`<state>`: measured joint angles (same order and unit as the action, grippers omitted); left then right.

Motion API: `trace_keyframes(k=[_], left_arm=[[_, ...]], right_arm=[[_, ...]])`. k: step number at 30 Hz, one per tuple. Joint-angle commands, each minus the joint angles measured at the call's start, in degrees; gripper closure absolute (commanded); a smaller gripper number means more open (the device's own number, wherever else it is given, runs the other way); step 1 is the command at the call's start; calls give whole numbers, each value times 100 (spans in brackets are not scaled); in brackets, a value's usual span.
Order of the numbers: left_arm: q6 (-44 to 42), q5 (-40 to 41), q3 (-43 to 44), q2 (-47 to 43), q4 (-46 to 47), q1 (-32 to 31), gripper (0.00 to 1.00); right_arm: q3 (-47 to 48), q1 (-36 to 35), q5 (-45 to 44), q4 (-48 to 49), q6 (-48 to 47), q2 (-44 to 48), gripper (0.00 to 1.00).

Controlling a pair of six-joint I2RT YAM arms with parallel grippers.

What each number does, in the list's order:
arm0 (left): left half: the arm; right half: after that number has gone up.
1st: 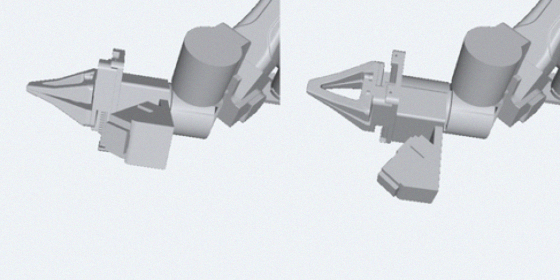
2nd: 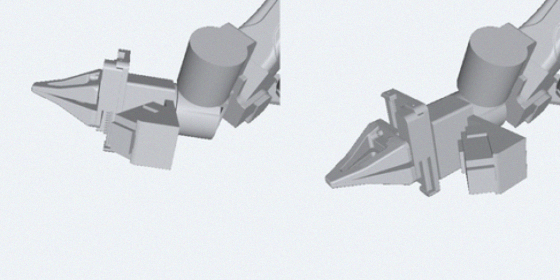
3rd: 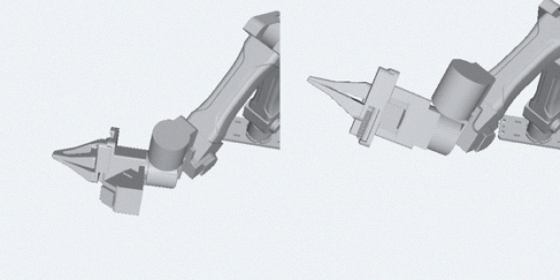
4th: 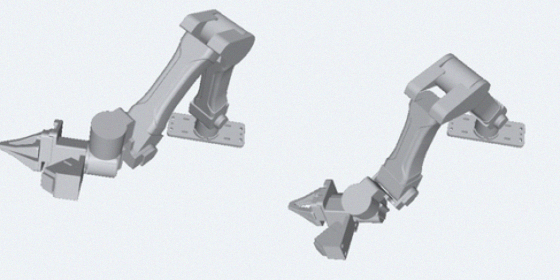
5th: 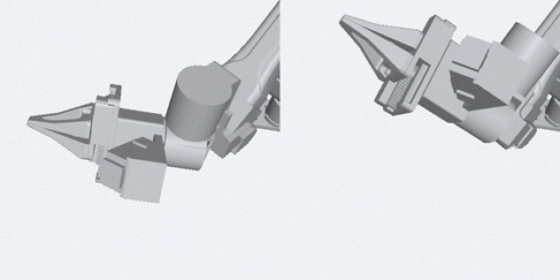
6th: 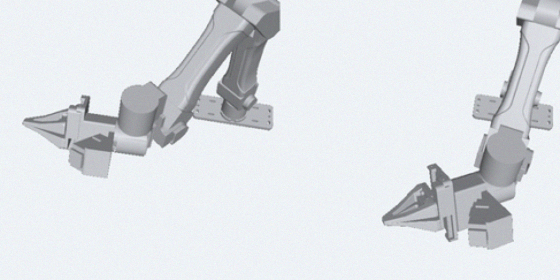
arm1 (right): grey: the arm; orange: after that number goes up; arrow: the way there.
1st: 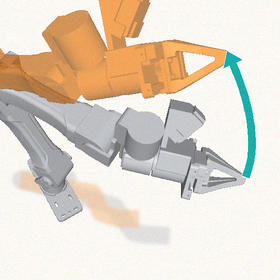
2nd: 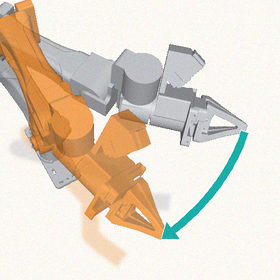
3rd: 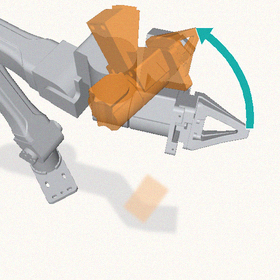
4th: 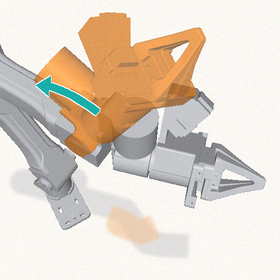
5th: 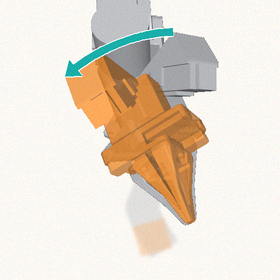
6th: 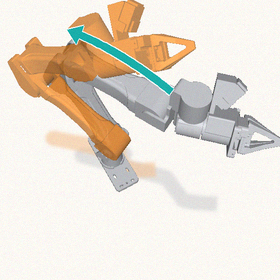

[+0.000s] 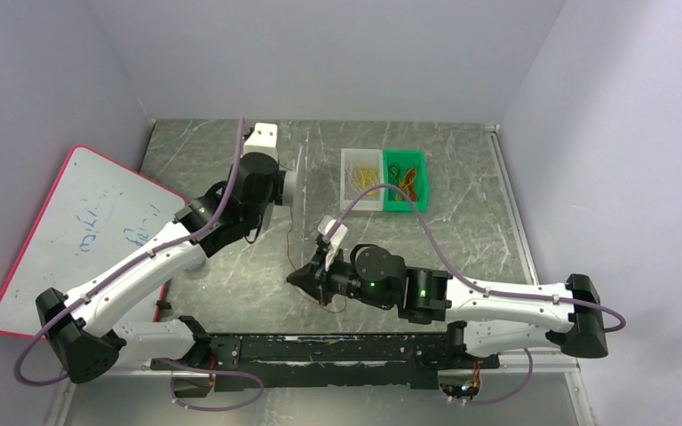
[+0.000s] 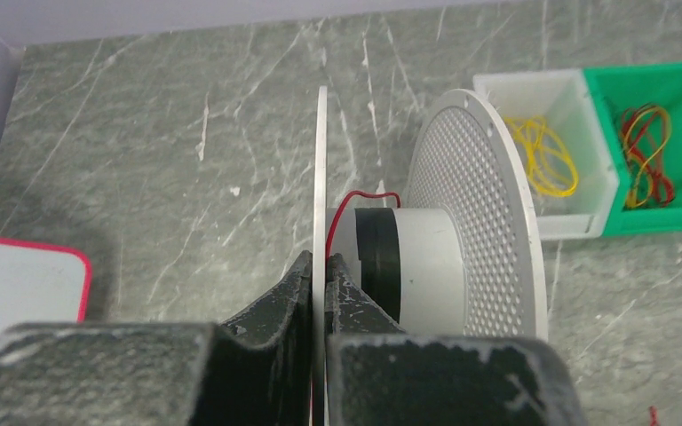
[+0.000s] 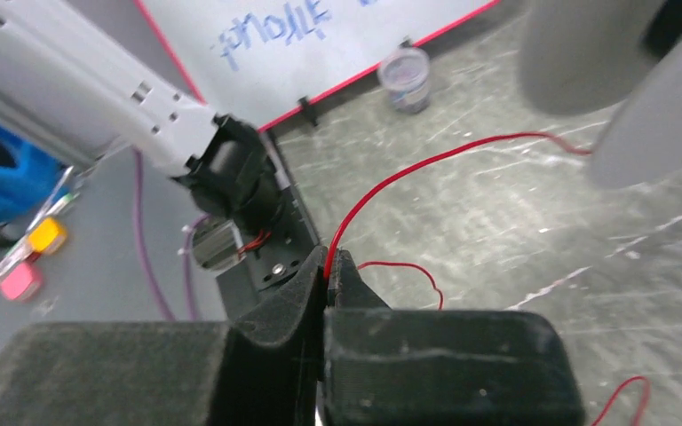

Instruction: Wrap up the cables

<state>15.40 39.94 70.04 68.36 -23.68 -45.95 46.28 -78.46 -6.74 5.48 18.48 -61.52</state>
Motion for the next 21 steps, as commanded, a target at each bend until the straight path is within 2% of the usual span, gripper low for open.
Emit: trace_keyframes(k=[1,7,11,17,21], left_arm=[[131,158,-302,-257,171,-29,93],[-17,-93,-705,-500,-19,-173,93],[-321,-567,-797,-603,-246,-201,93],[-779,-1395,-850,-830,-654,-255,93],[-1110,-1867,-847,-983,-956,-292,93]], right_arm=[[592,-31,-1080,-577,-538,-148,100],[1127,-16,-2035,-692,-1076,-348,100],[1635,18,-2697,-1040,-1724,-616,100],[2254,373,-3062,-1712,-2628,-1026,100],[2418,840,-2908,-1965,-3103,-1116,100]])
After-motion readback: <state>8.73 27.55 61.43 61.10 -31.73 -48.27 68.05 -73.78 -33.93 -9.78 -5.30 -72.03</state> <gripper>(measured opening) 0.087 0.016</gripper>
